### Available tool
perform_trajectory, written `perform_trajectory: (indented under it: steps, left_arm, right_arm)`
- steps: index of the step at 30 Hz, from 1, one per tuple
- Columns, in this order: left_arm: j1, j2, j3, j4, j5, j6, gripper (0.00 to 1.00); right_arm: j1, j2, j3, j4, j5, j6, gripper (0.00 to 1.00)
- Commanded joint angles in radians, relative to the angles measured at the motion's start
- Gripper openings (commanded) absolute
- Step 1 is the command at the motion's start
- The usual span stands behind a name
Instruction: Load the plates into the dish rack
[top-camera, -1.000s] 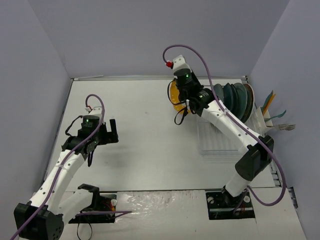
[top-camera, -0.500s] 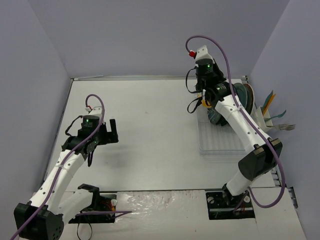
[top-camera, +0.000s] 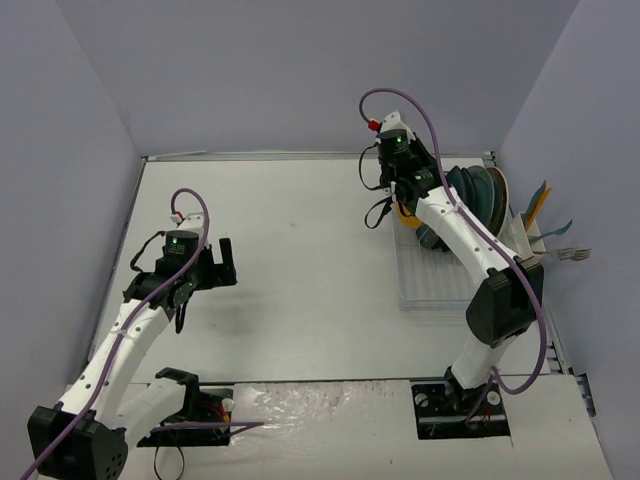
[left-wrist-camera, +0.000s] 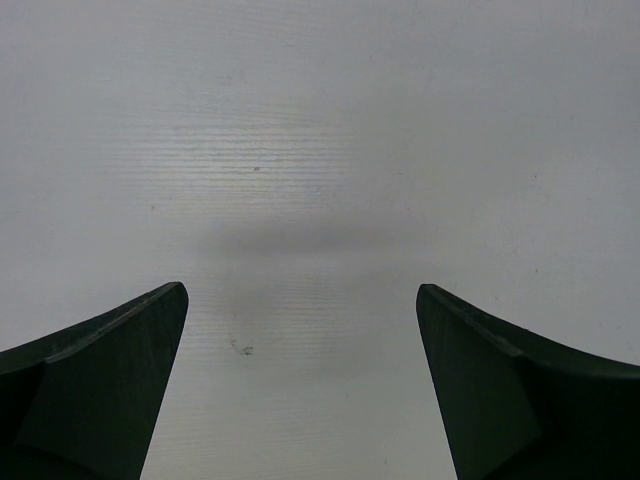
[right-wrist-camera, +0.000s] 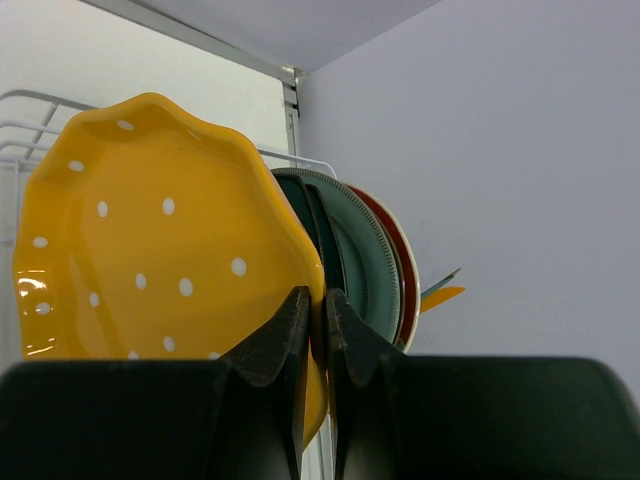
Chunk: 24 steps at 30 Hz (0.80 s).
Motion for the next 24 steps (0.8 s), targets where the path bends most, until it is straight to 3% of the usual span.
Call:
perform_trajectory:
  steps: [1,24]
  left_arm:
    - [0.008,-0.017,0.033,0.035,-0.005,0.024,0.97]
    - [0.008,-0.022,0.033,0.04,0.0,0.027,0.97]
  right_arm:
    - [-0.02,-0.025,0.024,0.13,0.117,-0.011,0.0]
    - [-0.023,-0.02,-0.071,0.161,0.157,-0.031,0.0]
